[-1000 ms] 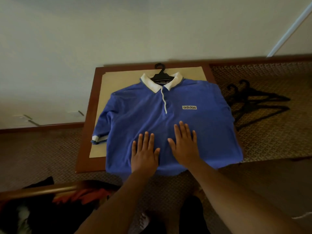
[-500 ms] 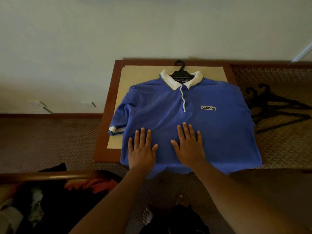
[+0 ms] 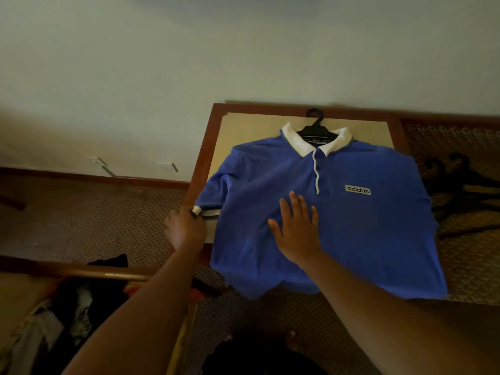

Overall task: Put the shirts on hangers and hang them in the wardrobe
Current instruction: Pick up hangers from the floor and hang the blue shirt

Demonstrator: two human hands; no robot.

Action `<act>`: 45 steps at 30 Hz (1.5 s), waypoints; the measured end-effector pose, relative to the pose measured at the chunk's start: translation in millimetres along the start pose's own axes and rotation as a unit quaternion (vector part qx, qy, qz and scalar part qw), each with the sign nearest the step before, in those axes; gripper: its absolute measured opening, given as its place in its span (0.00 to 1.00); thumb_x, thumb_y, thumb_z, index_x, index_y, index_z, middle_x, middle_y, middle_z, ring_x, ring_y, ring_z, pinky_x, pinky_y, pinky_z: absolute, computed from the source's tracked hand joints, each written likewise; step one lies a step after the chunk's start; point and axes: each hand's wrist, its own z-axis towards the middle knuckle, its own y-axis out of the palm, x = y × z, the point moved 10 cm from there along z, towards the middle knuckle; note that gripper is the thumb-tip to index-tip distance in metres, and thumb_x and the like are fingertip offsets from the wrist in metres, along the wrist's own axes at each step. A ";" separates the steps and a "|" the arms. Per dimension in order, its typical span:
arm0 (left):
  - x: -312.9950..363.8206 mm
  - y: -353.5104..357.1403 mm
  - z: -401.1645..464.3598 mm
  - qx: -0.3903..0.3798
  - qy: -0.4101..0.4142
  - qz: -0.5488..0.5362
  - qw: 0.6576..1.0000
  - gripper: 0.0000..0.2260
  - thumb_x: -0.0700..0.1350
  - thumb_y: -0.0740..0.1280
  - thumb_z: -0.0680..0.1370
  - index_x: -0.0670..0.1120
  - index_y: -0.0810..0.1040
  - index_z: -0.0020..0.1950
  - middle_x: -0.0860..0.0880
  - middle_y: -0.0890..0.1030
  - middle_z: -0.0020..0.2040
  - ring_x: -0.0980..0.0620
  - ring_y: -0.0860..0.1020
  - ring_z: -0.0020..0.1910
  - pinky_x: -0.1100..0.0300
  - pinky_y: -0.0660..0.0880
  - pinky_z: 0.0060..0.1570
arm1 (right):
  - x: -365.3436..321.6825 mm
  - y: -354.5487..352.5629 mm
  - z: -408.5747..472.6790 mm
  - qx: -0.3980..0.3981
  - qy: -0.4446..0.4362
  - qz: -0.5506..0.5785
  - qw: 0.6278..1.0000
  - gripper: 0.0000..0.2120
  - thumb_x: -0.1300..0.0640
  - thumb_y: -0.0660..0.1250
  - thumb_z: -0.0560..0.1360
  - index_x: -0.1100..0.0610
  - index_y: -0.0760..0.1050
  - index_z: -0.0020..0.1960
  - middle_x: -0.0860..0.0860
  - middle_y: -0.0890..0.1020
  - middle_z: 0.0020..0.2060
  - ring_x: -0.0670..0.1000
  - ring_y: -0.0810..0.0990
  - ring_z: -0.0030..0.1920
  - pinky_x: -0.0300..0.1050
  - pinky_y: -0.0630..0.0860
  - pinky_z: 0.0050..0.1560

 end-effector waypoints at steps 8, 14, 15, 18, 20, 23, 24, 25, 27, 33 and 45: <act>0.3 -83.7 52.7 0.110 -0.006 -0.240 0.965 0.11 0.35 0.59 0.79 0.44 0.73 0.59 0.46 0.75 0.52 0.48 0.75 0.48 0.58 0.71 0.42 | -49.7 1.2 73.8 -0.021 0.016 -0.004 1.000 0.31 0.40 0.47 0.81 0.55 0.49 0.79 0.55 0.47 0.78 0.56 0.43 0.78 0.60 0.44 0.75; -45.2 -6.5 60.6 -0.189 -0.241 -0.542 0.782 0.15 0.51 0.57 0.82 0.45 0.76 0.63 0.43 0.82 0.54 0.45 0.80 0.55 0.51 0.75 0.54 | -87.0 5.9 134.6 -0.001 0.038 0.010 0.999 0.30 0.42 0.48 0.82 0.57 0.51 0.78 0.57 0.50 0.78 0.57 0.47 0.78 0.60 0.47 0.74; -45.6 1.0 63.6 -0.221 -0.252 -0.571 0.750 0.18 0.54 0.55 0.83 0.45 0.76 0.62 0.42 0.82 0.55 0.44 0.79 0.56 0.50 0.73 0.56 | -88.9 8.0 141.8 -0.002 0.043 0.006 0.999 0.30 0.42 0.49 0.82 0.57 0.52 0.78 0.57 0.51 0.78 0.57 0.48 0.78 0.60 0.48 0.74; -44.0 15.5 79.5 -0.284 -0.262 -0.573 0.722 0.22 0.61 0.54 0.81 0.45 0.75 0.58 0.42 0.81 0.52 0.45 0.79 0.51 0.53 0.74 0.49 | -92.2 18.0 154.8 -0.006 0.060 -0.001 0.998 0.30 0.44 0.52 0.82 0.58 0.54 0.77 0.58 0.54 0.77 0.58 0.52 0.77 0.61 0.51 0.74; -40.9 22.5 84.2 -0.322 -0.271 -0.520 0.743 0.21 0.60 0.56 0.80 0.45 0.76 0.57 0.44 0.81 0.48 0.48 0.78 0.43 0.57 0.73 0.40 | -91.4 26.5 154.2 -0.004 0.071 -0.007 0.997 0.29 0.44 0.54 0.81 0.59 0.56 0.77 0.59 0.57 0.76 0.59 0.55 0.76 0.61 0.53 0.73; -35.1 25.1 94.6 -0.339 -0.261 -0.470 0.773 0.10 0.47 0.62 0.81 0.43 0.78 0.55 0.45 0.80 0.45 0.51 0.75 0.36 0.60 0.71 0.35 | -89.7 32.0 150.5 0.013 0.068 -0.029 0.997 0.29 0.45 0.56 0.81 0.60 0.59 0.76 0.60 0.61 0.75 0.59 0.58 0.76 0.61 0.54 0.73; -31.5 22.5 103.5 -0.319 -0.246 -0.494 0.771 0.09 0.41 0.62 0.80 0.41 0.78 0.57 0.44 0.81 0.48 0.50 0.77 0.39 0.59 0.72 0.36 | -88.8 32.4 151.3 0.014 0.070 -0.029 0.997 0.29 0.45 0.55 0.81 0.60 0.59 0.76 0.59 0.61 0.75 0.58 0.58 0.76 0.60 0.53 0.73; -27.9 15.8 113.3 -0.288 -0.229 -0.527 0.766 0.10 0.36 0.61 0.79 0.39 0.78 0.58 0.43 0.80 0.50 0.48 0.78 0.42 0.58 0.75 0.39 | -87.7 33.1 152.1 0.014 0.072 -0.024 0.997 0.29 0.45 0.55 0.81 0.60 0.58 0.76 0.59 0.60 0.76 0.58 0.57 0.76 0.59 0.52 0.74; -23.9 -4.3 130.0 -0.219 -0.195 -0.593 0.750 0.13 0.31 0.56 0.79 0.40 0.78 0.56 0.42 0.80 0.50 0.47 0.80 0.46 0.56 0.78 0.41 | -86.1 31.7 152.7 0.019 0.080 -0.017 0.996 0.29 0.44 0.51 0.82 0.59 0.57 0.77 0.58 0.59 0.76 0.57 0.55 0.77 0.58 0.51 0.74; -11.9 8.5 126.3 -0.326 -0.225 -0.576 0.715 0.08 0.48 0.62 0.81 0.50 0.76 0.58 0.45 0.80 0.52 0.50 0.78 0.43 0.60 0.71 0.36 | -84.9 33.1 152.8 -0.008 0.086 -0.027 0.996 0.29 0.43 0.49 0.82 0.57 0.53 0.78 0.55 0.55 0.77 0.54 0.51 0.78 0.56 0.47 0.76; 8.2 11.9 140.0 -0.361 -0.244 -0.532 0.726 0.16 0.51 0.61 0.81 0.44 0.75 0.64 0.42 0.80 0.57 0.40 0.79 0.54 0.46 0.77 0.46 | -76.0 12.6 168.9 0.053 0.106 0.038 0.992 0.26 0.45 0.54 0.82 0.58 0.61 0.75 0.57 0.63 0.74 0.58 0.62 0.74 0.59 0.57 0.71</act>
